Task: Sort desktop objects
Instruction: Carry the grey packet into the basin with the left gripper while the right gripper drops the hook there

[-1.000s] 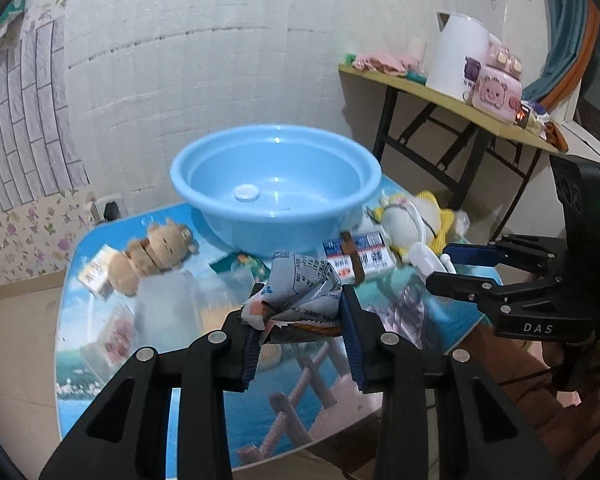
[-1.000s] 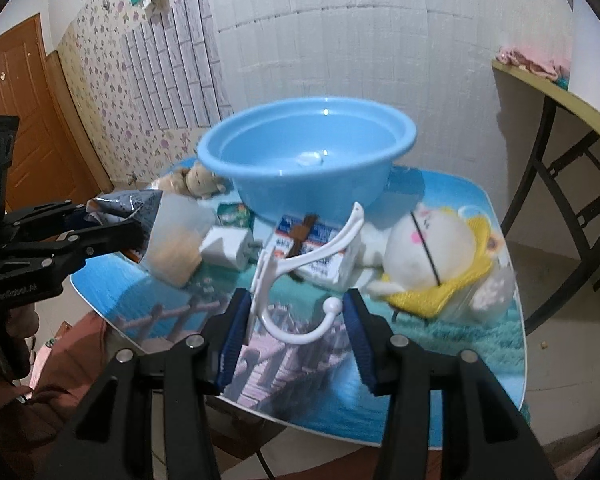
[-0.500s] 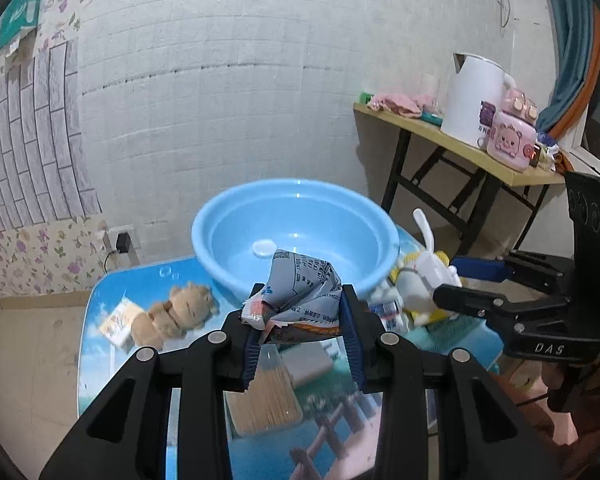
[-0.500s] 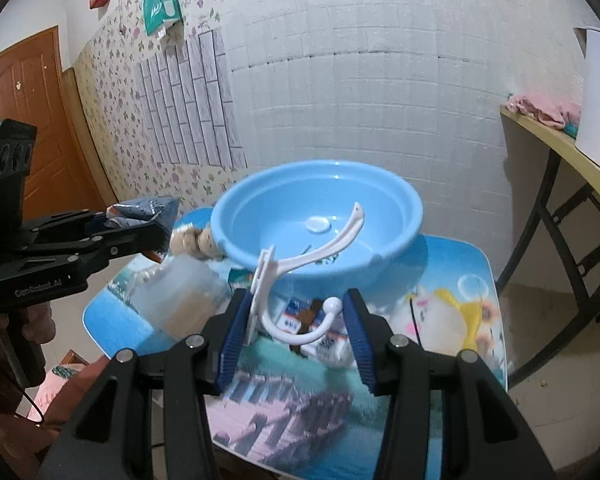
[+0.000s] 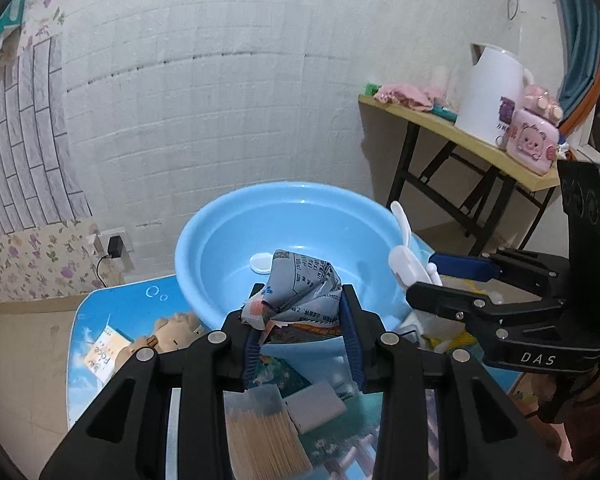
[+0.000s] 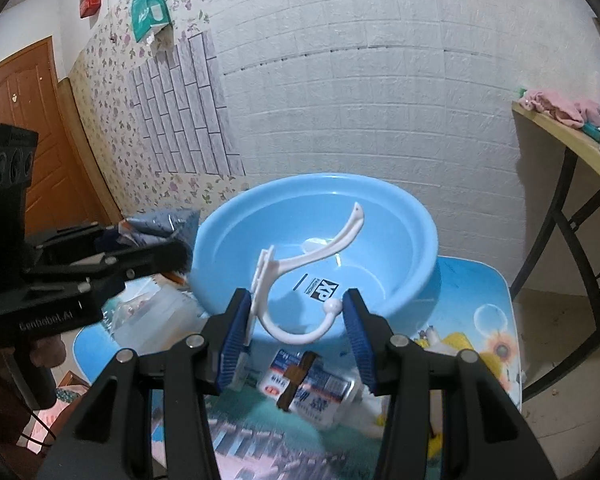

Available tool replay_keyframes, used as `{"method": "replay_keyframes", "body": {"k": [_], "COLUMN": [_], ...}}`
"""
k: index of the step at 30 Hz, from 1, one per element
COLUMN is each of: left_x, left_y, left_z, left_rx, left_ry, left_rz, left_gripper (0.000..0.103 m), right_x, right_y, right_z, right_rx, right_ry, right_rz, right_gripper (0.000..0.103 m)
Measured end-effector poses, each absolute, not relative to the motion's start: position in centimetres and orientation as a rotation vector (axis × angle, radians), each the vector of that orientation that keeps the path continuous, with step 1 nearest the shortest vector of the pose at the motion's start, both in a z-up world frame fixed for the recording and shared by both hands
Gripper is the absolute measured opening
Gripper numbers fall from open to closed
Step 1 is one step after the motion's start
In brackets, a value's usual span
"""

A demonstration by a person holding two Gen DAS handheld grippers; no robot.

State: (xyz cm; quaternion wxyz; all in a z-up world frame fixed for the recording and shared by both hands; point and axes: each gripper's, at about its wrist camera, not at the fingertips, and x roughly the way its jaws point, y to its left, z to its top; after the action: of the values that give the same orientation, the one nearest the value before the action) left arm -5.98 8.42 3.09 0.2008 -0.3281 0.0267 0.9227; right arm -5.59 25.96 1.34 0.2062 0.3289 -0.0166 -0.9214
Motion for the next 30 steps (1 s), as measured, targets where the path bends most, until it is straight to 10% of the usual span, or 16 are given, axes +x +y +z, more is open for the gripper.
{"method": "replay_keyframes", "body": {"k": [20,30], "left_x": [-9.6,-8.5], "left_y": [9.2,8.4], "left_z": [0.2,2.1], "left_rx": [-1.009,-0.96], "left_ry": [0.111,0.074], "left_rz": [2.573,2.676], "left_gripper": [0.04,0.087], "right_x": [-9.9,-10.2], "right_y": [25.2,24.4], "right_z": [-1.2,-0.7], "right_rx": [1.061,1.119], "right_ry": [-0.08,-0.115], "right_rz": [-2.564,-2.597], "right_gripper": [0.047,0.047]}}
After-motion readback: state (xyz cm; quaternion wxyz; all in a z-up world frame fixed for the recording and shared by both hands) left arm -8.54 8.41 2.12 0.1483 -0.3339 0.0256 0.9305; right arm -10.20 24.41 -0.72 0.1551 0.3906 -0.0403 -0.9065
